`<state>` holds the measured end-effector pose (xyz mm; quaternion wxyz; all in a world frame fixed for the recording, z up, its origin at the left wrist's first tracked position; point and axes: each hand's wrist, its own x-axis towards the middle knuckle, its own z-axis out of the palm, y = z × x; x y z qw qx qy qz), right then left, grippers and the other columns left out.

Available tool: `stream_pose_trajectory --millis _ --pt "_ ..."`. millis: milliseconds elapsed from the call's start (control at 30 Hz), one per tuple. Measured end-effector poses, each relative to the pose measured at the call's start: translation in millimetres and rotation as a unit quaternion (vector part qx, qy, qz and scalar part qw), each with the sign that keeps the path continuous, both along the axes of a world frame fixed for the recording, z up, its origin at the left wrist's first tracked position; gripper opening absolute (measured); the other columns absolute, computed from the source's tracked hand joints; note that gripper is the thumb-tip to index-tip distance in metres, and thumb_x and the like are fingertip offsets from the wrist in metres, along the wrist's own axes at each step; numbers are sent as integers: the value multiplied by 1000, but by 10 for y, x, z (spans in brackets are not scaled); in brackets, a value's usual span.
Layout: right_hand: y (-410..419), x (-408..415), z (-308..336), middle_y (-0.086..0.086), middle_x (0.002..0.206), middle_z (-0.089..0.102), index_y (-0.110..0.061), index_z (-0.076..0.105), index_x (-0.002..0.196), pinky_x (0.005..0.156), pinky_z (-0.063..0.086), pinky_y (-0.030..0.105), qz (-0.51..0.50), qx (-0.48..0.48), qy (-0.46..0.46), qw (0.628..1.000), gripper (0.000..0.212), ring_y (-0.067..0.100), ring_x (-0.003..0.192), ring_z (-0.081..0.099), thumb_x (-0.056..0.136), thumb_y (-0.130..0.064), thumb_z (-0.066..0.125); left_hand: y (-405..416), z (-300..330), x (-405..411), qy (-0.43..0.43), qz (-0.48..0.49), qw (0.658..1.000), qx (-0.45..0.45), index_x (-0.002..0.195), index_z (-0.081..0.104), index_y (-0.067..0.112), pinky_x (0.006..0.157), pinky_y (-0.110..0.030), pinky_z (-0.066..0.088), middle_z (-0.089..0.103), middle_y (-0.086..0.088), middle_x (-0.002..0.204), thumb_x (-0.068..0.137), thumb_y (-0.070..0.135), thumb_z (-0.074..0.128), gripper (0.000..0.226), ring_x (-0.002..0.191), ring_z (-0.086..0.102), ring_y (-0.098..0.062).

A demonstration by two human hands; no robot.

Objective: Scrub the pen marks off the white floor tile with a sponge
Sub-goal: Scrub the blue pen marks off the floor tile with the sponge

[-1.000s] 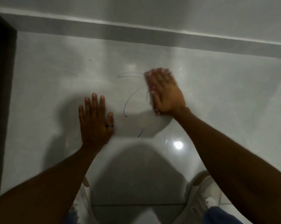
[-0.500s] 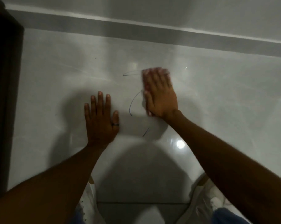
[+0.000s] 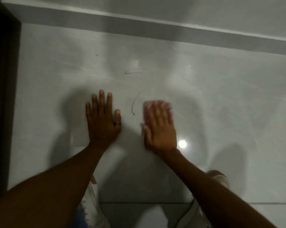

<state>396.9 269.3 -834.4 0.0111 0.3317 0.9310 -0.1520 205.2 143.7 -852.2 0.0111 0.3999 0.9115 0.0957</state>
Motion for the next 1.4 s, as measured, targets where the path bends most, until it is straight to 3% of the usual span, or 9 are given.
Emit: stream_pose_trajectory --millis 167,367,533,633,700,900,1133,1300,1400 --pt "-66 420 -37 6 181 25 -23 22 172 140 13 55 317 -35 19 948 66 30 171 12 110 -39 39 10 18 -3 -5 0 1000 -6 170 32 15 135 -61 17 26 -16 179 111 44 39 66 166 21 -40" --pt "92 159 5 15 181 20 -13 23 171 140 7 59 -123 32 -7 992 69 35 171 10 109 -40 37 13 12 -7 -5 2 1000 2 169 34 15 134 -61 19 28 -16 178 110 42 41 65 165 23 -41" --pt "244 63 -27 8 179 29 -21 27 171 140 11 54 369 -25 30 929 67 32 170 17 108 -37 45 17 5 0 6 -2 1000 -9 170 31 14 134 -61 19 27 -16 178 111 45 37 66 165 23 -41" --pt "706 -115 23 12 179 28 -17 28 170 137 19 61 33 3 20 999 65 34 169 19 108 -33 40 9 17 -17 -5 4 1000 -8 170 30 15 135 -60 17 25 -16 179 111 45 37 66 166 21 -40" --pt "725 -311 82 16 180 21 -13 21 172 137 15 61 -235 29 -29 971 67 36 170 15 110 -37 34 10 27 -7 -13 4 1000 -8 170 30 16 135 -60 16 25 -15 179 110 43 39 66 166 20 -40" --pt "404 -358 71 11 181 23 -18 21 172 138 16 58 242 16 -2 970 66 34 170 13 111 -39 34 13 22 -7 -8 -4 1000 -19 170 30 15 134 -62 18 25 -17 179 111 45 37 67 166 20 -41" --pt "1064 -887 182 16 181 19 -12 18 172 139 9 57 -314 31 -35 948 68 35 170 13 112 -41 28 29 48 -7 -17 2 1000 -6 169 34 13 134 -62 19 28 -17 178 111 43 39 66 165 23 -42" --pt "1118 -1189 174 12 181 21 -17 19 172 140 10 57 136 30 -21 990 67 33 170 13 111 -39 33 19 37 -6 -6 -6 1000 -27 171 29 13 135 -62 17 24 -18 179 112 47 36 68 166 20 -42" --pt "1377 -1192 225 13 181 18 -15 18 172 141 6 54 -170 38 -41 984 65 33 170 12 113 -38 29 13 31 -19 -10 -1 1000 -22 170 30 13 135 -62 17 25 -18 178 111 46 39 68 166 21 -42"
